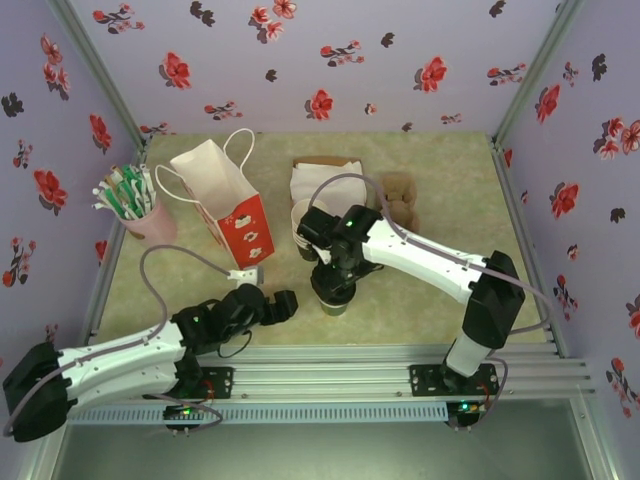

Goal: Pack the takeout coffee

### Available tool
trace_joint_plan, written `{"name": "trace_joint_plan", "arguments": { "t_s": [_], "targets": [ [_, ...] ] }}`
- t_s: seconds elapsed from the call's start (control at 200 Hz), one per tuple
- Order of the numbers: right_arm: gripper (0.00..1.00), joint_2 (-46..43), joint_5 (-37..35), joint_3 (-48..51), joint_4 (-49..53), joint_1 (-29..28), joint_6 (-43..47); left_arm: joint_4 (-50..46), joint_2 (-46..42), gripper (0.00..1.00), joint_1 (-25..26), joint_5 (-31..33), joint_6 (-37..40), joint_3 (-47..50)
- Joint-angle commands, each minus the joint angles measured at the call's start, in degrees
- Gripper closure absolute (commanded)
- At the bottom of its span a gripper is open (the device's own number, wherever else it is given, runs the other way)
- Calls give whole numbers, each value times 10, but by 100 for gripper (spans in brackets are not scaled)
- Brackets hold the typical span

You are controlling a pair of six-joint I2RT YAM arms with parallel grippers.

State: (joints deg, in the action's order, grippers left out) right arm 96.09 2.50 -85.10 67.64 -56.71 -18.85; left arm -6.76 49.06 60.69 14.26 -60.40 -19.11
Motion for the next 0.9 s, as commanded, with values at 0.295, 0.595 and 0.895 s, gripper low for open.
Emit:
{"name": "trace_joint_plan", "arguments": {
  "t_s": [0.295,0.595,0.895],
  "targets": [
    [36,7,-15,-6,17,-11,0,167,134,31,-5,-70,-7,2],
    [36,18,-10,-4,9,-15,0,225,196,33,-5,-86,-6,-8],
    [36,29,-8,-5,7,-15,1,248,241,33,-5,-92,1,-21]
  ]
}}
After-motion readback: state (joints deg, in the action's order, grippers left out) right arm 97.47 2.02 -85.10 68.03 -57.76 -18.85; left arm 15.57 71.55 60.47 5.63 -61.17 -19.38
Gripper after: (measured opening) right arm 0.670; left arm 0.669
